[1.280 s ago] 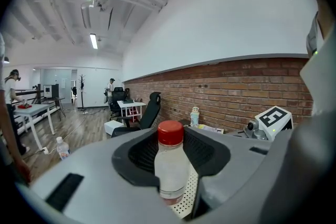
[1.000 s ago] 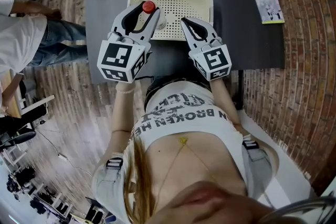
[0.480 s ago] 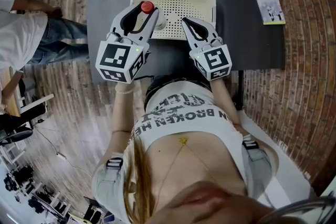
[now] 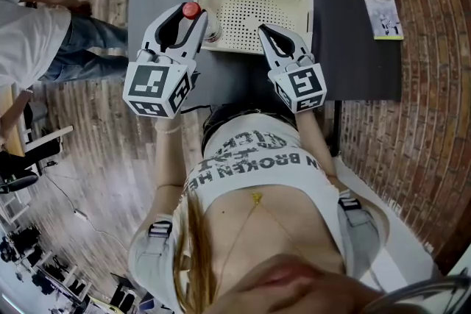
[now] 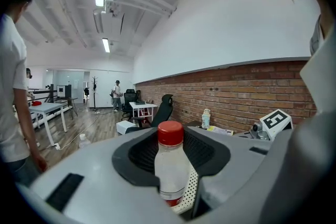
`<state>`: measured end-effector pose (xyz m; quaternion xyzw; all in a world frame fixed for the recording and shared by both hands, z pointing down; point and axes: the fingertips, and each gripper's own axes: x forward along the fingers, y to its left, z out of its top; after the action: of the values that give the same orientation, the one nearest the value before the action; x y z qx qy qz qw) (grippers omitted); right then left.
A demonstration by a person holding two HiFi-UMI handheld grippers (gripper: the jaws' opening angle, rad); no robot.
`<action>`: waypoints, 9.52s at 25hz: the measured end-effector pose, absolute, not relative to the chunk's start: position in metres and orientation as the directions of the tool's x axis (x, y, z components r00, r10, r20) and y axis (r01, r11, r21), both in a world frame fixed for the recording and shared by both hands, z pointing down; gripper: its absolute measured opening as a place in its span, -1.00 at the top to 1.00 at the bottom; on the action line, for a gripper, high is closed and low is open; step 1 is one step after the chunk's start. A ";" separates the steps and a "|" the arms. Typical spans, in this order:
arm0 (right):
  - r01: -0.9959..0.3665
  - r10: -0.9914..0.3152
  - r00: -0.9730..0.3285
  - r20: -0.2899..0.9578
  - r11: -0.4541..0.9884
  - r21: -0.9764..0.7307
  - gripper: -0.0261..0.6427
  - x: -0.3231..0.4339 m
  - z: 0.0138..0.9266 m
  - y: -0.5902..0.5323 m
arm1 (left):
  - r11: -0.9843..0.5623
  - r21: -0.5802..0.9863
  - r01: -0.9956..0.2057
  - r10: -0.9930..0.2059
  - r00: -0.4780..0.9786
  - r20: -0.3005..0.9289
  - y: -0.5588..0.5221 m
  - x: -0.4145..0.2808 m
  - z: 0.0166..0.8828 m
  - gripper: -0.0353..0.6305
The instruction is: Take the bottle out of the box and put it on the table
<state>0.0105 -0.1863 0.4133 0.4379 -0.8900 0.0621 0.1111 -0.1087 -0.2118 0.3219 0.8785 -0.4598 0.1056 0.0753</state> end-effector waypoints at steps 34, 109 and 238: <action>-0.863 -0.839 -0.485 0.247 0.505 0.022 0.89 -0.056 0.418 -0.163 | -0.488 0.016 -0.873 -0.842 0.476 0.255 -0.177 -0.262 0.331 0.44; -0.913 -0.882 -0.375 0.285 0.405 0.052 0.89 -0.007 0.426 -0.146 | -0.460 0.092 -0.883 -0.826 0.464 0.319 -0.159 -0.263 0.496 0.44; -0.662 -0.662 -0.750 0.006 0.750 -0.017 0.90 0.062 0.341 -0.127 | -0.537 0.088 -0.839 -0.835 0.544 0.083 -0.138 0.012 0.346 0.88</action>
<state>0.0623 -0.1267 0.3409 0.3537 -0.9353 0.0089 -0.0004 0.0122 -0.1379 0.3459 0.8766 -0.4774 0.0156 0.0588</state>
